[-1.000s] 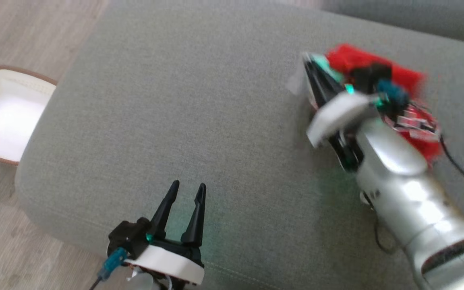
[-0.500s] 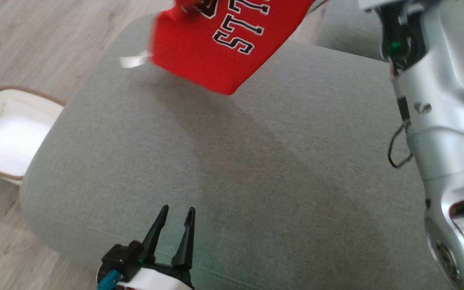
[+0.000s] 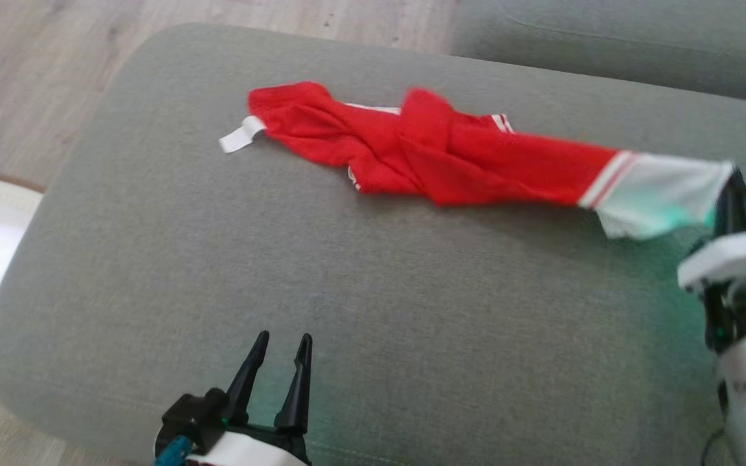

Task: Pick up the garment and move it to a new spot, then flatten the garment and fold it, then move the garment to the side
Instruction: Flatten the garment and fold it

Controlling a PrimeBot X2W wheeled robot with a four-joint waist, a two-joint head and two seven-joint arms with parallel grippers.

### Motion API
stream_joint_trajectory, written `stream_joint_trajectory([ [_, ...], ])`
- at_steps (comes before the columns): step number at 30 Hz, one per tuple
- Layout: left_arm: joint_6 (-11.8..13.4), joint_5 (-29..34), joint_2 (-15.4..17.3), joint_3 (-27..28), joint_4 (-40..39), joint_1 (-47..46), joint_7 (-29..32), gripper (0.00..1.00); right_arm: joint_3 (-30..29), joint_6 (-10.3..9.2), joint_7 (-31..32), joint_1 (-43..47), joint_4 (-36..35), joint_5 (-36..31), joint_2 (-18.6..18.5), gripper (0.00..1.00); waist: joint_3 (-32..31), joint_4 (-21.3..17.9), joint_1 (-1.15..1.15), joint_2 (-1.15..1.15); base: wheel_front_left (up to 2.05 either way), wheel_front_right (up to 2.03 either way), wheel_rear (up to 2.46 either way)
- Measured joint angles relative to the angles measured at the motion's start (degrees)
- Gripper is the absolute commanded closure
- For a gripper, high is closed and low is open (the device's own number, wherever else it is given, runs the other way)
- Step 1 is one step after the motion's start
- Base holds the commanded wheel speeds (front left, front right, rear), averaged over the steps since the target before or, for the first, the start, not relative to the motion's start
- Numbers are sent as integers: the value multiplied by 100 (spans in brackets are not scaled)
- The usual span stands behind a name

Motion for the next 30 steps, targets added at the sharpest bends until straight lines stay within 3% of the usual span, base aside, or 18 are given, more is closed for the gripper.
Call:
stream_joint_trajectory([
  [9,0,26,0,-7,29,-1,0,0,-687,0,0,447,-170,-457,42,100,-14,-341,0,0,0,0,0],
  [10,0,25,0,-10,29,-1,0,0,-701,0,0,447,-169,-509,51,89,-18,-357,0,0,0,0,0],
  [11,0,25,0,-13,31,-1,0,0,-711,0,0,447,-135,-581,54,21,-25,-366,0,0,0,0,0],
  [12,1,25,0,-18,32,-1,0,0,-722,0,0,447,-36,-664,55,0,-32,-369,0,0,0,0,0],
  [16,0,25,0,-18,32,-2,0,0,-866,0,0,546,-66,-884,142,0,-41,-379,0,0,0,0,0],
  [21,1,62,1,94,34,-4,0,0,-940,0,0,967,-526,-953,533,0,-54,-528,0,0,0,0,0],
  [30,0,116,1,185,-5,-221,0,0,-571,0,0,1529,-646,-861,837,0,-2,-999,-1,0,0,0,0],
])
